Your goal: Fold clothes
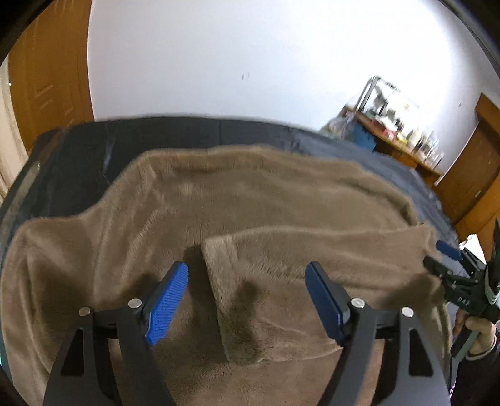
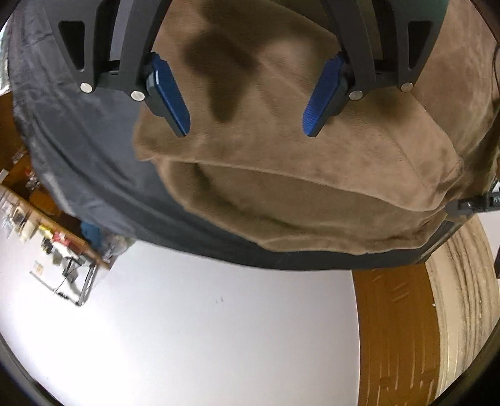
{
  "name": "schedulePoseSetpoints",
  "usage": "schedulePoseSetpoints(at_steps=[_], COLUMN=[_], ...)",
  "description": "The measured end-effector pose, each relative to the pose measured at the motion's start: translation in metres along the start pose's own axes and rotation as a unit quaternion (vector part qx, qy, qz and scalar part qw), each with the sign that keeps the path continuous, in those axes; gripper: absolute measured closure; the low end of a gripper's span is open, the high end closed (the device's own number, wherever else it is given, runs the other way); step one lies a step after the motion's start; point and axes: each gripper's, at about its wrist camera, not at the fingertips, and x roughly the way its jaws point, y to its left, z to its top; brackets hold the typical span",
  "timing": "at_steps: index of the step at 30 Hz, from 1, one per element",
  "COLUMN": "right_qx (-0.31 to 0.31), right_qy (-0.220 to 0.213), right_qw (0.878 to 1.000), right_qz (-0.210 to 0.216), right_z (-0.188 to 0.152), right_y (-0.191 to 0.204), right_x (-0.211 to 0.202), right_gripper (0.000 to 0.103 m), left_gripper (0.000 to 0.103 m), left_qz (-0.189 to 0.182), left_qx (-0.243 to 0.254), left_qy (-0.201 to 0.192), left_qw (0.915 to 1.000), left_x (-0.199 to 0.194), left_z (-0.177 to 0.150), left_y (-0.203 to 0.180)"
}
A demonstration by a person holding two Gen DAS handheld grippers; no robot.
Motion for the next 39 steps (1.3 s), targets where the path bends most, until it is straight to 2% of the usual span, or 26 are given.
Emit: schedulePoseSetpoints(at_steps=[4,7,9,13,16,24,27,30,35,37,39], right_qx=[0.050,0.079,0.087,0.064,0.064,0.039,0.030,0.026,0.026,0.027,0.027], right_qy=[0.032,0.037,0.030,0.037,0.037,0.038,0.039,0.039,0.039,0.039,0.039], right_qw=[0.998,0.996,0.996,0.997,0.997,0.998,0.999,0.999,0.999,0.999,0.999], right_qz=[-0.009,-0.010,-0.003,-0.023,-0.017,-0.010,-0.017,-0.018,-0.017,-0.016,-0.015], right_z=[-0.006,-0.017,-0.017,-0.014,-0.013,-0.015,-0.015,-0.016,-0.016,-0.016,-0.016], right_y=[-0.017,-0.039,-0.044,-0.036,-0.038,-0.034,-0.033,-0.032,-0.032,-0.032,-0.032], right_x=[0.027,0.043,0.038,0.037,0.038,0.045,0.046,0.045,0.045,0.046,0.046], right_gripper=[0.027,0.025,0.025,0.025,0.024,0.024,0.022,0.022,0.021,0.021,0.021], left_gripper=[0.022,0.021,0.020,0.019,0.019,0.010,0.010,0.010,0.009,0.008,0.008], left_qz=[0.017,0.044,0.057,0.059,0.054,0.097,0.086,0.099,0.069,0.077,0.103], left_qx=[0.000,0.032,0.046,0.054,0.050,0.062,0.033,0.021,0.042,0.067,0.082], left_qy=[0.044,0.041,0.038,0.034,0.030,0.029,0.027,0.007,-0.039,-0.029,0.000], left_qw=[0.9989,0.9977,0.9966,0.9962,0.9968,0.9929,0.9954,0.9948,0.9960,0.9944,0.9913], left_x=[0.031,0.032,0.034,0.033,0.028,0.009,0.003,-0.010,-0.042,-0.036,-0.015], left_z=[-0.009,-0.015,-0.017,-0.020,-0.024,-0.052,-0.053,-0.054,-0.057,-0.060,-0.064], left_y=[0.005,0.000,-0.004,-0.007,-0.005,0.001,0.008,-0.001,-0.035,-0.049,-0.057])
